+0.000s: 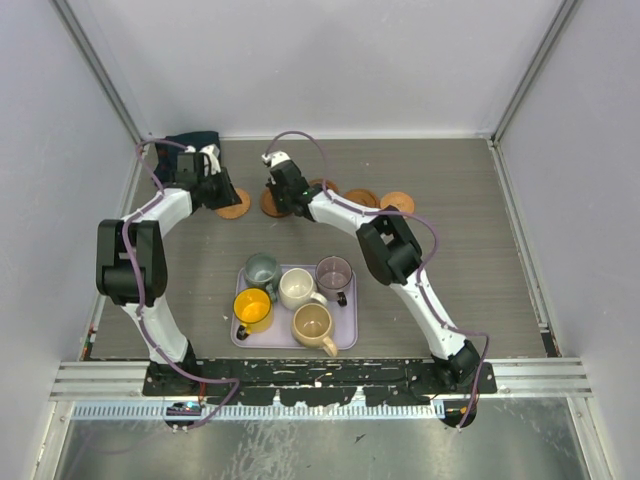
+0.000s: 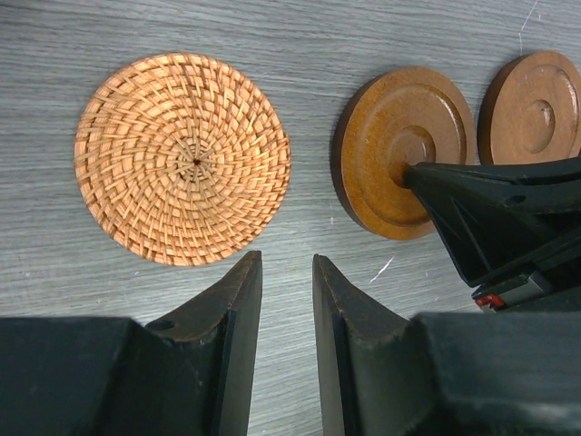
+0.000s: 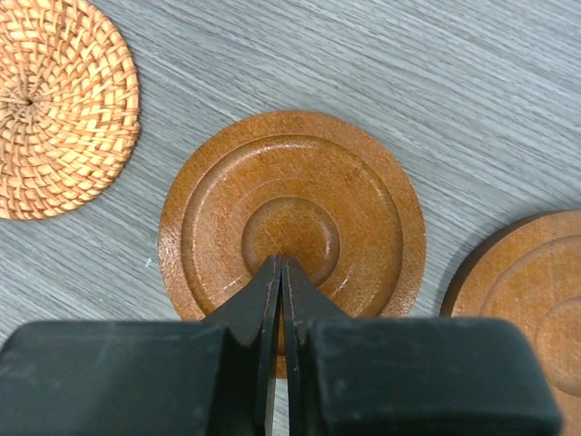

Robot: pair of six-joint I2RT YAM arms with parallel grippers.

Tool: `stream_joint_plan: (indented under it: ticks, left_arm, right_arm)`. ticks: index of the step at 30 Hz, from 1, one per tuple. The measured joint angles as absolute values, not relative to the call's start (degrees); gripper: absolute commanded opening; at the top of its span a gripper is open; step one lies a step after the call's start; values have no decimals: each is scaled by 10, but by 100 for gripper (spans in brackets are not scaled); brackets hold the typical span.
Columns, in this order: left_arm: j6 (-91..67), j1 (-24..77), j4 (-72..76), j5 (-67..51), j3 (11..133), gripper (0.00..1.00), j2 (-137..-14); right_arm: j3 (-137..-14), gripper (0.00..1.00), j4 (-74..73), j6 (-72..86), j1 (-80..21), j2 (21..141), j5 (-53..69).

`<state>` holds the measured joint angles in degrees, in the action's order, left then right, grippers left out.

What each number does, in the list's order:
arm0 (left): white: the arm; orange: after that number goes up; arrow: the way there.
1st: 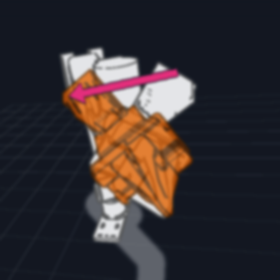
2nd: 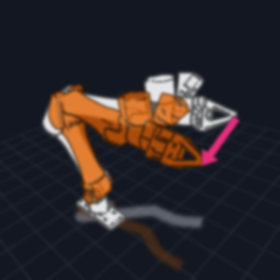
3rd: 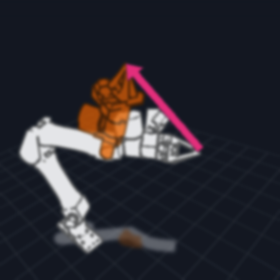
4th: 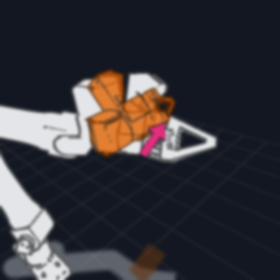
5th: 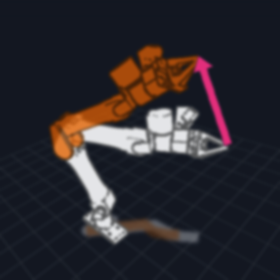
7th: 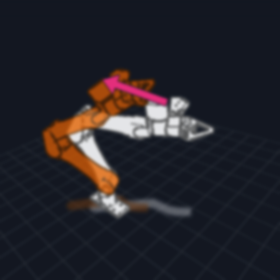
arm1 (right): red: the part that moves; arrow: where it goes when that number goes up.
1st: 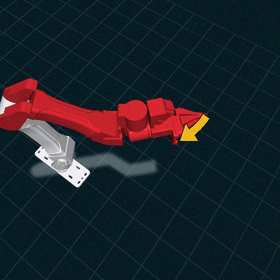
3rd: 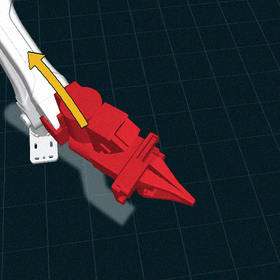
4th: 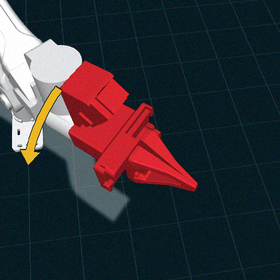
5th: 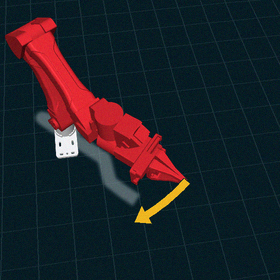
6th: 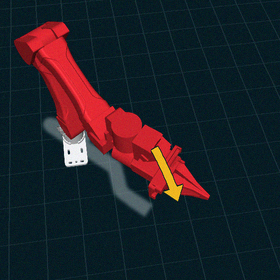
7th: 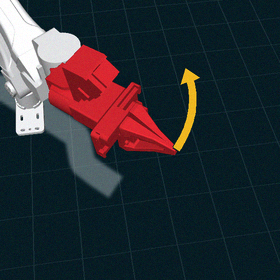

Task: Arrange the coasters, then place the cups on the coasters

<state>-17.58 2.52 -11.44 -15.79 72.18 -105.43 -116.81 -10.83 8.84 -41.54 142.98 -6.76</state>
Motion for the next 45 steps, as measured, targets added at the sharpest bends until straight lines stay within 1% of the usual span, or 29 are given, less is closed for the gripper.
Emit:
stream_joint_plan:
  ticks: [5,9,17,21,28,37,45]
  left_arm:
    - [-176,25,-99,-161,718,31,-1055]
    - [-184,25,-77,-170,708,31,-1055]
    - [-187,25,-39,-188,671,32,-1036]
    - [-186,24,-34,-194,651,32,-1009]
    - [-186,24,-25,-199,639,33,-989]
    - [-186,24,-23,-204,632,33,-989]
    - [-187,23,-23,-208,632,34,-989]
  right_arm:
    - [-1199,15,-139,72,-415,1430,-107]
    - [-1216,18,-128,57,-411,1419,-136]
    - [-1168,16,-101,61,-381,1344,-185]
    - [-1125,15,-97,88,-347,1322,-184]
    - [-1069,15,-119,111,-300,1321,-181]
    - [-1069,14,-120,112,-312,1328,-163]
    - [-1069,12,-125,122,-314,1344,-142]
